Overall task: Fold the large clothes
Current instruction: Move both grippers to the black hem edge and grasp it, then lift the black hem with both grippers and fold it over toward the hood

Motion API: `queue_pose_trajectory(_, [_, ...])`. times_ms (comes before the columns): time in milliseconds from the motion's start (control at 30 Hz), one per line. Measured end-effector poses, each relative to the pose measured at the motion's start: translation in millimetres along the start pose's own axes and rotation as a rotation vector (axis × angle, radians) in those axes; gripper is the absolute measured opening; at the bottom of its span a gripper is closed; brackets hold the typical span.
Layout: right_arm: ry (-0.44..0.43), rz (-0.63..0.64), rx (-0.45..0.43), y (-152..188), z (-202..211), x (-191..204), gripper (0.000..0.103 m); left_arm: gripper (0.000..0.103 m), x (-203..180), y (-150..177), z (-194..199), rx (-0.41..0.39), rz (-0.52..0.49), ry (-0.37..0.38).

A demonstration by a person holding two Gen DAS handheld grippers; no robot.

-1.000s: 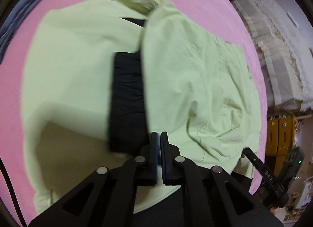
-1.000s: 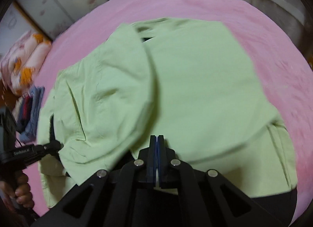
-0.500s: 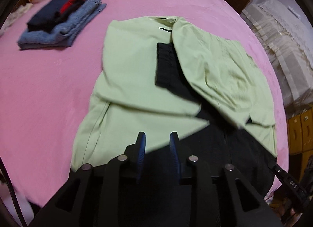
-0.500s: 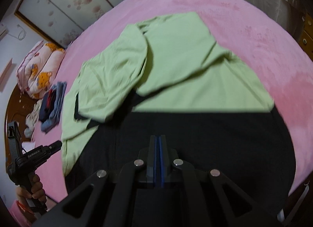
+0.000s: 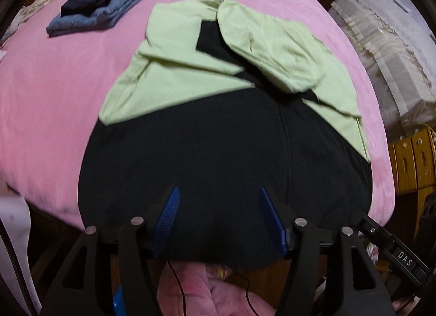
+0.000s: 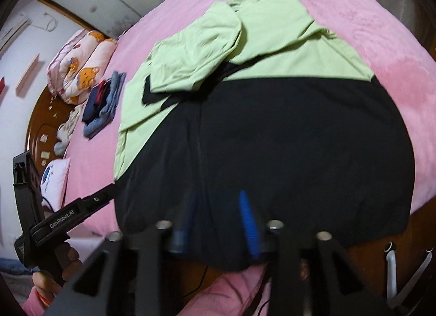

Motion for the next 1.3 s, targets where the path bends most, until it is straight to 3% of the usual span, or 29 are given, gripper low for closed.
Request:
queue_pose_trajectory(100, [0.026,0.021,0.023,15.2,5.2,3.7,0.046,0.076,-0.3,19.6,5.8,0.030,0.007,0.001])
queue_pose_trajectory(167, [0.039,0.027,0.037,26.2,8.8,4.4,0.058,0.077,1.5,30.5,7.1,0.052,0.011,-0.009])
queue_pose_trajectory(300, [0.050,0.006,0.073,38.4,10.5,-1.6,0.060,0.082,12.3,47.8,6.1,0.099,0.035,-0.049])
queue_pose_trajectory(433, [0.089,0.004,0.085,45.8,9.0,-13.6,0.070,0.085,28.9,58.2,-0.3,0.129,0.057,-0.081])
queue_pose_trajectory(900, [0.261,-0.094,0.049,39.9,7.8,-150.6,0.071,0.086,136.9,72.9,-44.0,0.243,0.125,-0.209])
queue_pose_trajectory(1100, [0.260,-0.122,-0.008,26.7,22.9,-193.7,0.071,0.085,163.7,68.2,-54.2,0.255,0.088,-0.123])
queue_pose_trajectory(1200, [0.217,-0.107,0.046,26.7,11.4,-207.9,0.071,0.085,172.7,64.9,-59.7,0.247,0.076,-0.088])
queue_pose_trajectory(1300, [0.260,-0.069,0.092,26.8,-0.2,-215.8,0.070,0.085,180.4,61.1,-67.4,0.256,0.067,-0.056])
Point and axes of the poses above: each gripper's, at about its wrist camera, not at the fingertips, and z roughly against the way its jaws point, x to its left, y to its underside, the point moved 4 cm from there along -z, roughly the way its jaws point
